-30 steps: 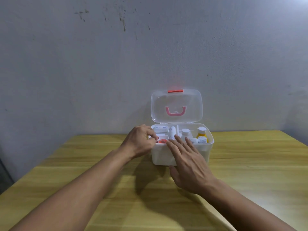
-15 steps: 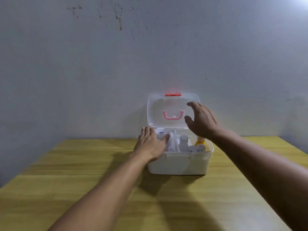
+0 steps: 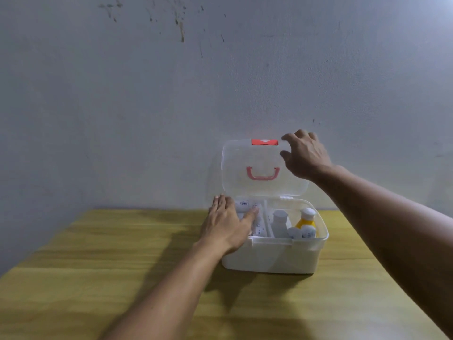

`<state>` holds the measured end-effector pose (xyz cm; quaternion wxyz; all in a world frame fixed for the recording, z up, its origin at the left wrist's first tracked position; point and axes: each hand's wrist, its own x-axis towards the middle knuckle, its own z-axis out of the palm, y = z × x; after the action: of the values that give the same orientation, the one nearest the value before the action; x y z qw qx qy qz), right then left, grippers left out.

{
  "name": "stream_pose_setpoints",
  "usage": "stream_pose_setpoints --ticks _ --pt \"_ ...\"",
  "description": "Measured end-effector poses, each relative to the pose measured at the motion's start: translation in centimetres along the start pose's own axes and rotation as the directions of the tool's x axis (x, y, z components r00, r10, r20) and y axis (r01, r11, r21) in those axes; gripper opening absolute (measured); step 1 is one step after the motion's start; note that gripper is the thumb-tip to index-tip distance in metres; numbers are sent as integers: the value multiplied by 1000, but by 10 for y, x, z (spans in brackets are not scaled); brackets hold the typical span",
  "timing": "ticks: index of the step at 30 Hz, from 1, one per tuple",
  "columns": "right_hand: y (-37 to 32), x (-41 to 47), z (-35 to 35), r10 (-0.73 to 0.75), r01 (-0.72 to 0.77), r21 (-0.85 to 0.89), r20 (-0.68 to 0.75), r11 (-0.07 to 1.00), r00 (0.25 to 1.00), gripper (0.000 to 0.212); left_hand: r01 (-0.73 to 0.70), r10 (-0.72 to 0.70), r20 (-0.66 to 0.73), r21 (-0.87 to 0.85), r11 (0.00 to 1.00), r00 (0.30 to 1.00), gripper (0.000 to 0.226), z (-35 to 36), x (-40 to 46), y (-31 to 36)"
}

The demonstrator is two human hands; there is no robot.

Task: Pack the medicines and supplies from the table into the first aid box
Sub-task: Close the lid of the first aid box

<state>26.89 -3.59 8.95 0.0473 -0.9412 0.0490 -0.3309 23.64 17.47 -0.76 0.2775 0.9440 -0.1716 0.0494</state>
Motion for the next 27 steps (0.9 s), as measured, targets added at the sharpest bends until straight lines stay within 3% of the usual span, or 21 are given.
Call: stream_pose_setpoints --ticks 2,3,5,7,8,9,12,15,17,20,23,27 --pt "-1 -9 -10 -35 39 26 -143 999 989 35 9 -10 -2 -242 970 1000 88 -4 0 0" --pt "-1 -16 -16 -64 74 39 -215 996 974 29 26 -30 -2 -421 907 1000 92 -5 1 -2" --pt "1 -31 -27 -136 162 60 -312 985 940 20 83 -121 7 -767 636 993 103 -9 -2 -5" --pt "3 -51 -36 -225 255 53 -324 966 919 17 56 -184 -21 -912 405 983 86 -15 -10 -6" --pt "4 -62 -40 -267 295 45 -312 954 912 18 37 -224 -45 -936 350 974 69 -18 -14 -7" --pt "4 -75 -43 -302 326 34 -297 945 906 19 18 -253 -66 -948 317 965 66 -21 -15 -8" --pt "5 -111 -50 -385 387 -41 -234 921 892 21 -11 -266 -120 -926 378 957 70 -30 -21 -11" --pt "7 -142 -49 -445 424 -144 -195 894 874 18 -124 -172 -261 -820 559 950 52 -39 -30 -9" --pt "8 -156 -45 -464 435 -180 -184 882 866 16 -192 -54 -313 -701 687 948 50 -42 -36 -4" --pt "8 -163 -41 -451 420 -179 -192 890 872 15 -266 123 -347 -402 876 930 70 -37 -44 -5" --pt "5 -163 -40 -432 402 -169 -211 900 877 17 -367 294 -371 -143 919 881 69 -35 -45 -3" --pt "-1 -162 -40 -431 401 -168 -218 901 876 25 -392 321 -382 -124 912 867 54 -42 -38 -2"
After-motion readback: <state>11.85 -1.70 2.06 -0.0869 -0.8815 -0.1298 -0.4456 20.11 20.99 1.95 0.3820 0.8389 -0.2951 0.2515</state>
